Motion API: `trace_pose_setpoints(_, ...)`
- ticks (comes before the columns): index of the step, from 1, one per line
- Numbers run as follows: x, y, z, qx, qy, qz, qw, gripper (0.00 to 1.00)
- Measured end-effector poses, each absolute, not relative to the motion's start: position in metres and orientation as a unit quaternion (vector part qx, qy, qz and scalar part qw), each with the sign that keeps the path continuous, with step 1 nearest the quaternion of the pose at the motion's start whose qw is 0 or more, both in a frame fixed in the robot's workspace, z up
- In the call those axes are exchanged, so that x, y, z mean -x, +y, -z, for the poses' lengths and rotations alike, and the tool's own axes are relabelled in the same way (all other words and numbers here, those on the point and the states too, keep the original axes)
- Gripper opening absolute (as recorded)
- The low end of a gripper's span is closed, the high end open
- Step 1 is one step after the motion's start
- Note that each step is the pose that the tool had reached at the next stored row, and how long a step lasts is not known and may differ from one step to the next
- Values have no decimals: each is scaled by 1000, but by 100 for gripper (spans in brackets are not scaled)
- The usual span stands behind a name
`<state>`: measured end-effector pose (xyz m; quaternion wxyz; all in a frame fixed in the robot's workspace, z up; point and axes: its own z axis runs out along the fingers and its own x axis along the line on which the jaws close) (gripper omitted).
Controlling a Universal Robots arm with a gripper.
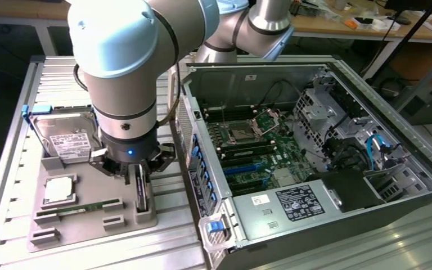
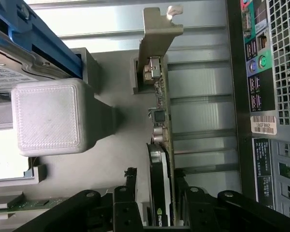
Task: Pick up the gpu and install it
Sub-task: 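Pick up the gpu and move the gpu toward the slot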
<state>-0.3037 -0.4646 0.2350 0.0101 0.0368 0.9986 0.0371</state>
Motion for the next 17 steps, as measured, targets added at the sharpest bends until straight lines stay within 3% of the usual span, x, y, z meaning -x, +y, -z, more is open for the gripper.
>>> trace_pose_setpoints(8,299,-465,-235,-37,999,-37,10,42)
trace_pose_setpoints(9,299,-465,-235,-37,999,-37,10,41)
trace_pose_setpoints(11,299,-465,-235,-37,999,-37,10,28)
trace_pose_setpoints(17,299,-465,-252,-37,999,-37,10,27)
